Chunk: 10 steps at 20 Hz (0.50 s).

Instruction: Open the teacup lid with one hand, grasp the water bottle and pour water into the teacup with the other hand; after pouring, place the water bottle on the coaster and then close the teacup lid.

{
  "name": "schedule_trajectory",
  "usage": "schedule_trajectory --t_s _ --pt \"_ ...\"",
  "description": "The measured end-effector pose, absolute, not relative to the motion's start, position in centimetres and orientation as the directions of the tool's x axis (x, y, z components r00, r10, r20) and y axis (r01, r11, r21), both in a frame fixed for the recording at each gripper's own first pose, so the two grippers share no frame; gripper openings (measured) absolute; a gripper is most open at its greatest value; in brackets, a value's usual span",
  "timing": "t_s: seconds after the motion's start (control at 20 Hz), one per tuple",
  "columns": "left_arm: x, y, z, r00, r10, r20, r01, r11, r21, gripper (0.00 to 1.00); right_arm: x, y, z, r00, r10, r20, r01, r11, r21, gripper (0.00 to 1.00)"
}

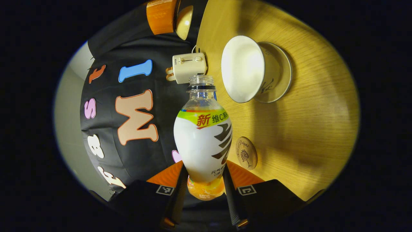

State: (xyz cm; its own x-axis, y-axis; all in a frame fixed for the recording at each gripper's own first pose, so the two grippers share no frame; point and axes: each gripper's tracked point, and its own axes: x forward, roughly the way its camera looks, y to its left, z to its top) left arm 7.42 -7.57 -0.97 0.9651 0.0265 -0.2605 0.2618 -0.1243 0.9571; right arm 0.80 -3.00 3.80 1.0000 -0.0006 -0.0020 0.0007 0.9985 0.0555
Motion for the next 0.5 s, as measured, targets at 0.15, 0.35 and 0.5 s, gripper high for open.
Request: schedule_trajectory --t_s 0.15,0.35,0.5 --pt "7.52 -7.59 -0.50 0.962 0.042 -0.271 0.274 -0.172 0.946 0.56 0.77 -3.17 3.83 1.000 -0.003 -0.003 0.003 0.998 0.060 0.29" --pt "7.52 -7.63 -0.24 0.959 0.052 -0.278 0.282 -0.221 0.934 0.56 0.64 -3.24 4.14 1.000 -0.002 0.004 0.001 0.998 0.063 0.29" --pt "7.73 -7.51 -0.25 0.957 0.068 -0.282 0.290 -0.250 0.924 0.56 0.69 -3.34 3.97 1.000 -0.004 0.000 0.004 0.998 0.065 0.29"
